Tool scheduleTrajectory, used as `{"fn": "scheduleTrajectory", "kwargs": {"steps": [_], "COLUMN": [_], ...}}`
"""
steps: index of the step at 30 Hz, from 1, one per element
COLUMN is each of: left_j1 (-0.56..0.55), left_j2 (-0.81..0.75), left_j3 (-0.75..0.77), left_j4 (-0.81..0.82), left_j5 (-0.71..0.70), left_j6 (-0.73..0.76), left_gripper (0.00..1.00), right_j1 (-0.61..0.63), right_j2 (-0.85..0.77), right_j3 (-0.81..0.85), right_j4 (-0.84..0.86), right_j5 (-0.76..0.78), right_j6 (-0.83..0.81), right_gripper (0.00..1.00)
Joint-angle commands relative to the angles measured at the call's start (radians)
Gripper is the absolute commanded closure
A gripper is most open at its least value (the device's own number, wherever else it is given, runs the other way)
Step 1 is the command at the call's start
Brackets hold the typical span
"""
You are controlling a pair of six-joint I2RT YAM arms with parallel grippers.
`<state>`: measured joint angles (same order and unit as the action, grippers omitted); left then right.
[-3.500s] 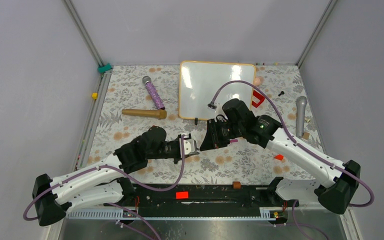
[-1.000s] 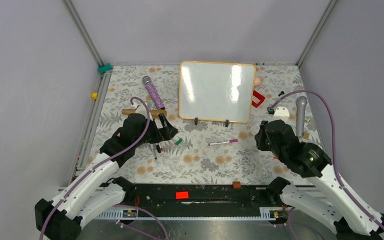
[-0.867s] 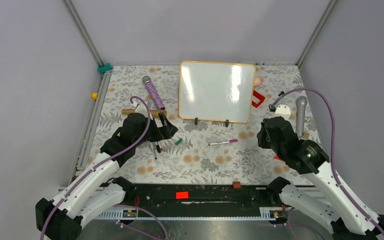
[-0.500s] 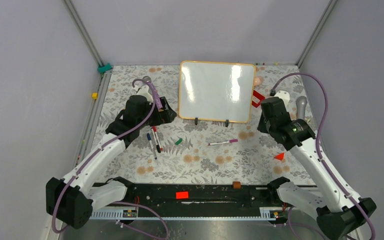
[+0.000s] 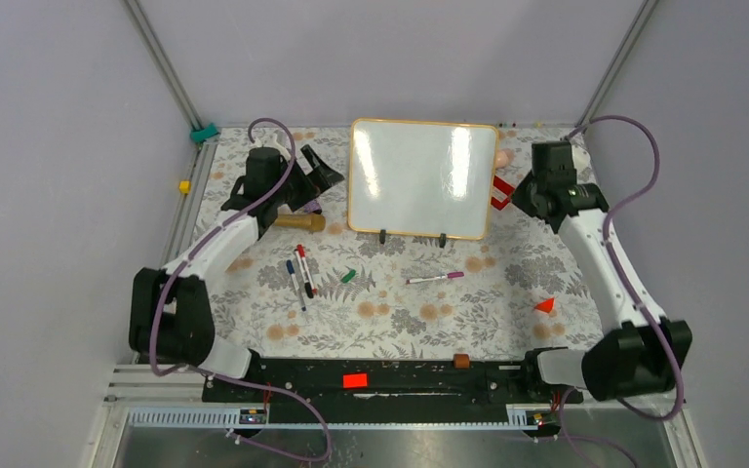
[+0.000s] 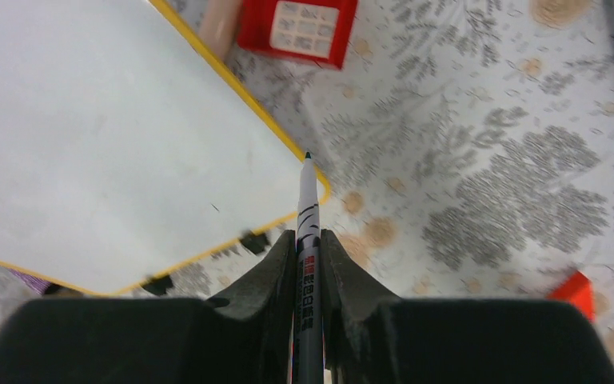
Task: Write a sentence on the whiteboard
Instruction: Move the whiteboard to the center of the board.
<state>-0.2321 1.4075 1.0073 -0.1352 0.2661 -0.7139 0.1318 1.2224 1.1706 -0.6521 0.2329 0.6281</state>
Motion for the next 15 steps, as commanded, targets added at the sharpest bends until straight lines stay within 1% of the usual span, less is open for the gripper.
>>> {"fn": "scheduleTrajectory", "kwargs": {"steps": [1,3,5,7,10,12,14,15], "left_j1": [0.055,0.085,0.098,0.101,0.112,0.121,0.125,0.125], "left_j2": [0.142,0.203,0.259,0.3,0.383,0.441,0.489,0.507], "left_j3": [0.068,0.089,0.109,0.137,0.205,0.248,0.271,0.275], "left_j4": [0.344,0.41,0.441,0.456,0.441,0.436,0.476,0.508], "left_j5": [0.075,0.087,0.067,0.026,0.004,0.029,0.074,0.095], "left_j6": [-0.212,-0.27,-0.305,-0.317,-0.323,-0.325,-0.323,-0.32], "left_gripper": [0.08,0.13,0.14,0.16,0.27,0.38,0.62,0.69], "right_j1": [-0.02,-0.033,-0.055,-0.086,-0.121,-0.125,-0.151,-0.153], "right_j2": [0.159,0.221,0.258,0.286,0.335,0.367,0.388,0.397], "right_j3": [0.146,0.162,0.168,0.165,0.17,0.167,0.15,0.129], "right_j4": [0.123,0.159,0.178,0.211,0.259,0.316,0.379,0.417], "right_j5": [0.001,0.018,0.043,0.034,-0.011,-0.109,-0.172,-0.205], "right_j6": [0.15,0.212,0.288,0.331,0.331,0.276,0.25,0.24], "right_gripper": [1.0,1.0,1.0,1.0,1.0,1.0,1.0,1.0]}}
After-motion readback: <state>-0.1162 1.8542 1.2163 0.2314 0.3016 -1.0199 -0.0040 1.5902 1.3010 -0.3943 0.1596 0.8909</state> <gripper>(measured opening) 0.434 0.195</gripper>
